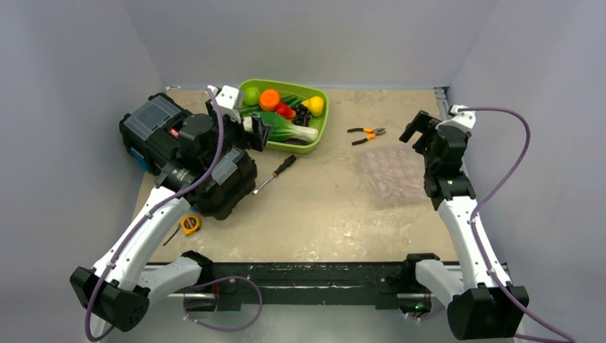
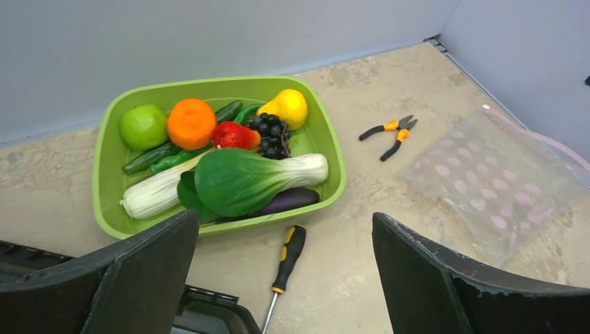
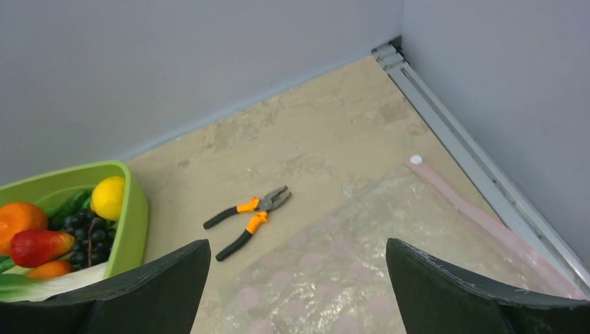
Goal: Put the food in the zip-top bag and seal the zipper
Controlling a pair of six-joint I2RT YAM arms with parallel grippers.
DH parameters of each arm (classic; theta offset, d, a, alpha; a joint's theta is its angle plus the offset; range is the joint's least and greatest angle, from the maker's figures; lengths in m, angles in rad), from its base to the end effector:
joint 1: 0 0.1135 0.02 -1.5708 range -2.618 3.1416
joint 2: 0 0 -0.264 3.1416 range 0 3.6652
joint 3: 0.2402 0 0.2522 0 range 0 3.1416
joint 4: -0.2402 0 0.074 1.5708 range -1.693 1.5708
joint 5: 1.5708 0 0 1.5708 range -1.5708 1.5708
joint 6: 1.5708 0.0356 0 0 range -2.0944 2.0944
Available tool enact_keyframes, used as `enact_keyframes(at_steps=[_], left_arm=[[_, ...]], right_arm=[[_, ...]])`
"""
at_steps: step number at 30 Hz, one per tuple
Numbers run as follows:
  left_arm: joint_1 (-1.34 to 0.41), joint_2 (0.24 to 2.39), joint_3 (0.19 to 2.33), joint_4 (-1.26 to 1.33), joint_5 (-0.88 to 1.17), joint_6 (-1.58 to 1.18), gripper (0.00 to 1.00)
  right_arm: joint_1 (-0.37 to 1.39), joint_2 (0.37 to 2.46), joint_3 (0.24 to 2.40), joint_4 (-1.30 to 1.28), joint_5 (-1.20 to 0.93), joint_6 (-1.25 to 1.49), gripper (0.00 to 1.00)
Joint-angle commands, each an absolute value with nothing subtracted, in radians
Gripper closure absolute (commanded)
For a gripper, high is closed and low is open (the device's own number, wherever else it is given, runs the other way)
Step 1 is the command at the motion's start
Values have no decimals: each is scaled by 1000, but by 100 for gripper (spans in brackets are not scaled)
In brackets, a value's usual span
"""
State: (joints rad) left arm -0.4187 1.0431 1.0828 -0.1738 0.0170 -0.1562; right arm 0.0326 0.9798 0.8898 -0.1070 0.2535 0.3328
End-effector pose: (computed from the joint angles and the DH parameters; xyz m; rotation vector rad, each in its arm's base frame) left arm 0.2172 -0.0973 0.3966 0.2384 1.7081 -0.4415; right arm 0.2288 -0.0015 0.3492 0.4431 1.7050 0.0415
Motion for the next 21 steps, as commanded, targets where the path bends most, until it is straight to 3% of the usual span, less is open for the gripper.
enact_keyframes(at_steps=[1,13,21], left_arm=[[-461,1039,1123,-145,46,-133,5],[-551,1037,1103,-148,45,-104,5],[-598,1062,1103,-157,31,-78,5]], right_arm=[[34,929,828,-162,373,429,1],[3,731,586,-307,707,932,1],[-143,658,493,-235,585,899,1]])
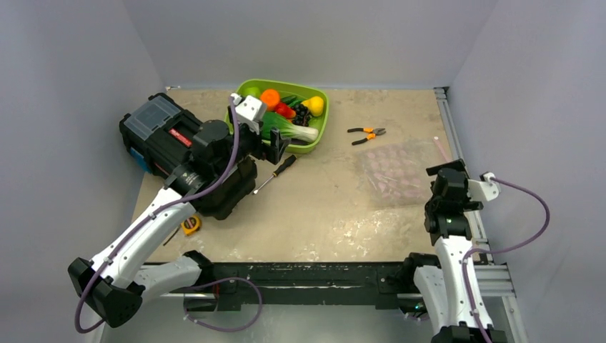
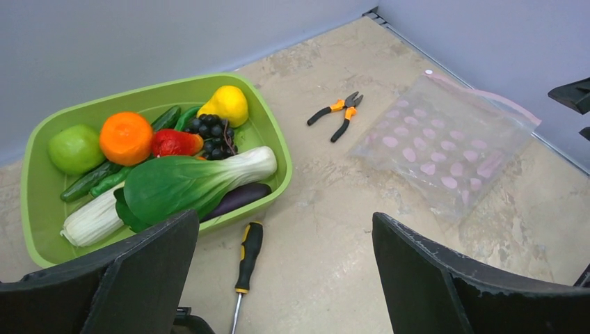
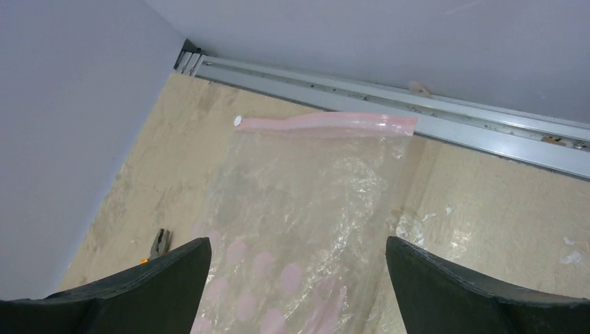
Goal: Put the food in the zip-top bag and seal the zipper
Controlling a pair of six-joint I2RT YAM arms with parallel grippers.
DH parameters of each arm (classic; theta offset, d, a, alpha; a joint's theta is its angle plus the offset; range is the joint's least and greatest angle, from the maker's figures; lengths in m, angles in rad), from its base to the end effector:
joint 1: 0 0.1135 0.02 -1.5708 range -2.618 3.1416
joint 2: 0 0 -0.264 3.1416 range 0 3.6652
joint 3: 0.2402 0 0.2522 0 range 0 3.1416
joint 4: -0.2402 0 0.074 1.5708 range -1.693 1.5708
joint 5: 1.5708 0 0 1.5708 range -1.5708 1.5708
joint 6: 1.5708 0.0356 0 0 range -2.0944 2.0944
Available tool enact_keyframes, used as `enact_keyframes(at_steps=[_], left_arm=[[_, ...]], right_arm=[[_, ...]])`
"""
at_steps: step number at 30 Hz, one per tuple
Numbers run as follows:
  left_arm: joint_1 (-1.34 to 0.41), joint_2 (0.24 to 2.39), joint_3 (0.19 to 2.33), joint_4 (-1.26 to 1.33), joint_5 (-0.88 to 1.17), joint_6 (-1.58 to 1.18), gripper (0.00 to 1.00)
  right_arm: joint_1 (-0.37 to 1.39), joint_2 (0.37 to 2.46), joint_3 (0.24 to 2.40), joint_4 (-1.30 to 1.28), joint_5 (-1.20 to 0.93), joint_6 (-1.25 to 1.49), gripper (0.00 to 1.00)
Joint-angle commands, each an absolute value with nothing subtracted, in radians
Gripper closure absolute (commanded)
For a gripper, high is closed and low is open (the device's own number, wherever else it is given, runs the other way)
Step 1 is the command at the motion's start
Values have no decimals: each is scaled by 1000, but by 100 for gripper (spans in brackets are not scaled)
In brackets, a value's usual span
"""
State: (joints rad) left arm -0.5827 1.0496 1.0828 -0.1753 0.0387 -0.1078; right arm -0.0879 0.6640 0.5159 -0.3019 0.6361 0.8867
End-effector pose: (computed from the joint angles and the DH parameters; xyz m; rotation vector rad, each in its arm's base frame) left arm 0.1995 -0.1331 0.3950 0.4384 1.6872 -0.5432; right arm 0.1532 -0.0347 0.2547 1.2300 1.4871 -0.1121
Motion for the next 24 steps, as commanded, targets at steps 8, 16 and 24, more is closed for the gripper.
enact_keyframes(at_steps=[8,16,24], left_arm=[[-635,1076,1109,-169,41,-59,5],[-652,1098,1121,-180,77,-58,4],[-660,1102,1126,-186,84,-54,4]], right_arm=[[-537,785,398,-54,127,815,1],[-721,1113,415,119,-219,681,1],[-721,1228,332,343,-347,703,2]])
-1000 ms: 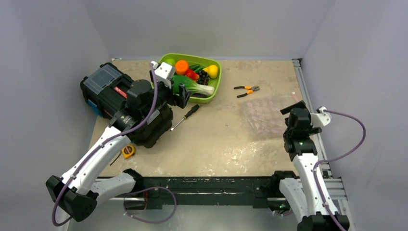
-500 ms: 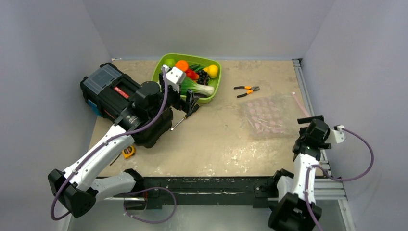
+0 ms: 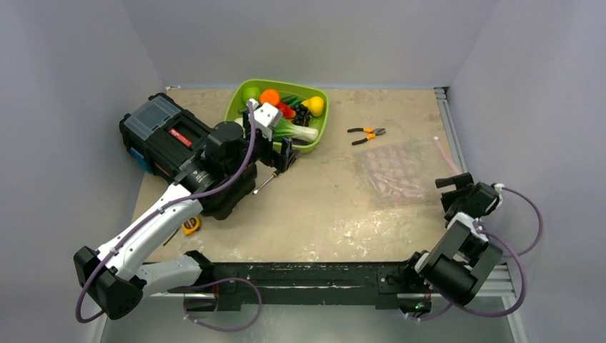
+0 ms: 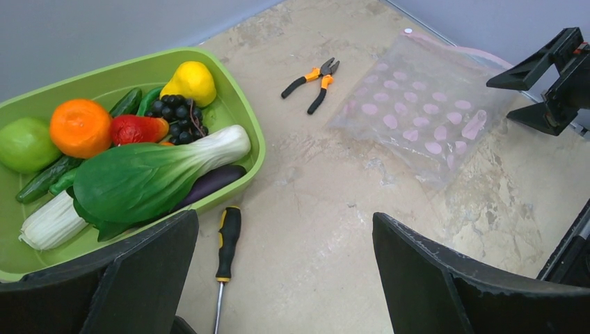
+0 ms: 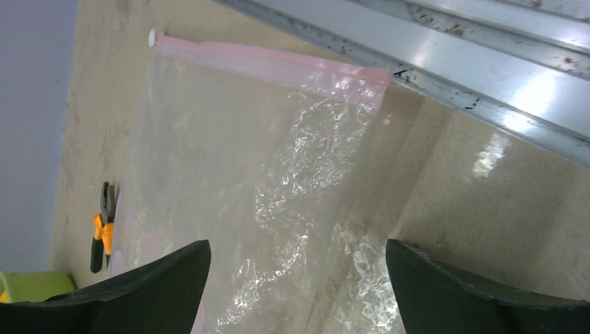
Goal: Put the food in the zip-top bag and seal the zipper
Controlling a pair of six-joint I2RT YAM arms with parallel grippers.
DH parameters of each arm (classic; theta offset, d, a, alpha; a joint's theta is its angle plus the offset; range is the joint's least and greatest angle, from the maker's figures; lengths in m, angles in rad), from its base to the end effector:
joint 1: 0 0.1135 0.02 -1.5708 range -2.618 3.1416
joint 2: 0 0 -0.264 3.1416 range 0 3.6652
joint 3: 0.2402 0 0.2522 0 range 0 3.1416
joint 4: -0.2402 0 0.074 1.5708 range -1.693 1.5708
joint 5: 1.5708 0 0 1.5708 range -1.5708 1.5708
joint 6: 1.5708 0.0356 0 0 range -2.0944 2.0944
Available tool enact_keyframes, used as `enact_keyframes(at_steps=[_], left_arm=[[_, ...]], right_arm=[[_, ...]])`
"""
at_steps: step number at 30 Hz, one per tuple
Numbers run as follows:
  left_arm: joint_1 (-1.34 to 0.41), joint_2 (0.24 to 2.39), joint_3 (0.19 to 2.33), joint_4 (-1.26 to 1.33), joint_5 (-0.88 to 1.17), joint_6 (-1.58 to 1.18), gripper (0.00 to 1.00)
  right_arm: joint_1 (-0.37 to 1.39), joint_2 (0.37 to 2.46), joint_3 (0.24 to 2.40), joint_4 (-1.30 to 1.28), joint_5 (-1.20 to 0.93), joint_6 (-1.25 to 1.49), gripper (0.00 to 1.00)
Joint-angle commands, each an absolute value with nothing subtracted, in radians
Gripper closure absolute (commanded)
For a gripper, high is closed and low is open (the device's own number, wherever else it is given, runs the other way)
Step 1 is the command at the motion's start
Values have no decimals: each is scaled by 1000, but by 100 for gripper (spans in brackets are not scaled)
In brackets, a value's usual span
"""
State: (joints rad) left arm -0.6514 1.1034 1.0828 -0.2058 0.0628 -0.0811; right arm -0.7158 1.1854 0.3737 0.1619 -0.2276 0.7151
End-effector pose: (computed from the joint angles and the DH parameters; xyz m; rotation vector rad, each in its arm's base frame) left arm 0.2006 -0.1557 0.3795 0.5599 1.7470 -0.5765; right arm 0.1708 -0.1379 0.1560 1.3545 1.7495 0.2521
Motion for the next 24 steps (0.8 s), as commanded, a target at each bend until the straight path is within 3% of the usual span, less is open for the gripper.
enact_keyframes(at_steps=[1,9,13,16,21,24], left_arm=[[-660,1102,1126,-188,87,-54,4],[-662,1119,1137,-193,118,-57,4],[-661,1132,1152,-205,135,-60,5],[-662,1130,1148,-205,144,-61,5],[-661,1134,1156,-210,168,-68,5],[-661,1125,1147,-202,186,-68,5]], right_arm=[[-721,1246,319,380,-370,711,4],[-721,1343,202,781,-533,835,10],[-721,1359,200,824,-539,832,23],[-721,1333,192,829,-520,813,39],[-721,1235,212,734,-517,730,80],[-715,1129,219,690,-534,723,99]])
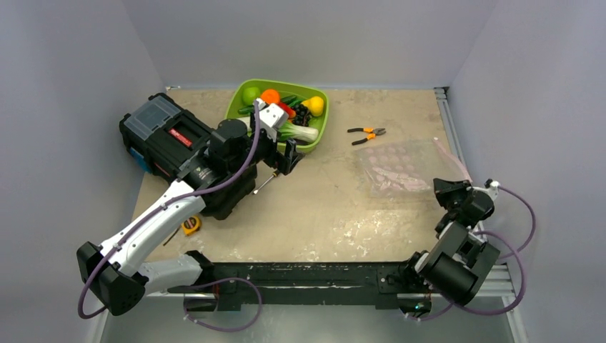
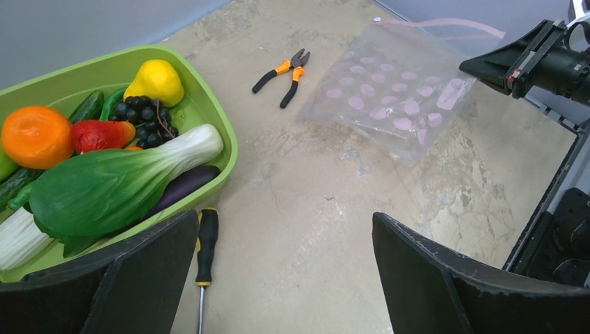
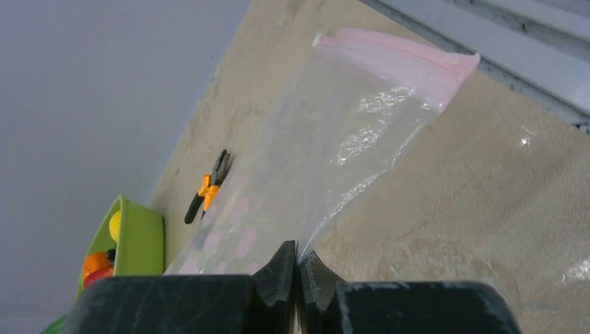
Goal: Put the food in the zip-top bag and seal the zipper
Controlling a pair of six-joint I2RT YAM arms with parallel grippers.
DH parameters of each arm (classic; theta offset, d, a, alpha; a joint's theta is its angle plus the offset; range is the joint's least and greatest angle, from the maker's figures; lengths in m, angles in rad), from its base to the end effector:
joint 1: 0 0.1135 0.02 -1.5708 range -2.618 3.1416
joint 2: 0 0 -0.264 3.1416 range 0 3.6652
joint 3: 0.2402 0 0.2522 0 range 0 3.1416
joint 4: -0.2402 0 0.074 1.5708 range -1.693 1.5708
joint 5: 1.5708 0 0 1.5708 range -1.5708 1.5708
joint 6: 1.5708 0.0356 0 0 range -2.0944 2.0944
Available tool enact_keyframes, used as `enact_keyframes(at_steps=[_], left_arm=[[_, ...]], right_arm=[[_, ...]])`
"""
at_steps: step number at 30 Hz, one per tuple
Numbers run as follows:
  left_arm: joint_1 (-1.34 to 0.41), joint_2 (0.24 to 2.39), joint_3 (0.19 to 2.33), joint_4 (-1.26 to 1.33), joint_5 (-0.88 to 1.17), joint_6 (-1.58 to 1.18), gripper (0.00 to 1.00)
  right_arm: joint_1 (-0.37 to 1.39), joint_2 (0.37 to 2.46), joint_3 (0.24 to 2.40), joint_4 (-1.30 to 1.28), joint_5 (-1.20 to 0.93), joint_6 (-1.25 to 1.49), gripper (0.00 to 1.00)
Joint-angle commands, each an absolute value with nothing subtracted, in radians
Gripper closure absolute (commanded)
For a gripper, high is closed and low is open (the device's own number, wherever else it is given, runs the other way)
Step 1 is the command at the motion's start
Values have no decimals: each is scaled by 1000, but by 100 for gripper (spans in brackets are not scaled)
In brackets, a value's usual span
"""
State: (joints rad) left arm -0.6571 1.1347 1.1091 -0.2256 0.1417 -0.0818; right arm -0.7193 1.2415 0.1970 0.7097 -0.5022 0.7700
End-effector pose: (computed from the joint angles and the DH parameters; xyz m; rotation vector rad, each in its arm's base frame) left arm 0.2034 -0.1632 0.3793 0.6278 1.7598 -0.6461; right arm 0.1685 -0.1248 0.1471 1.0134 1.6010 0.5116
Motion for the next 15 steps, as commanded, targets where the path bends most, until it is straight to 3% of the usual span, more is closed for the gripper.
enact_keyframes(at_steps=[1,7,15], left_arm=[[-662,1126,1147,-200,187,-68,5],[-663,1133,1157,-209,186,-81,7],[-662,1127,1157,-211,162,-106,8]], right_arm=[[-707,1072,229,661,-537,716,100],[-475,817,363,381,-345,571,100],[-139,810,615,141,-232,381,100]])
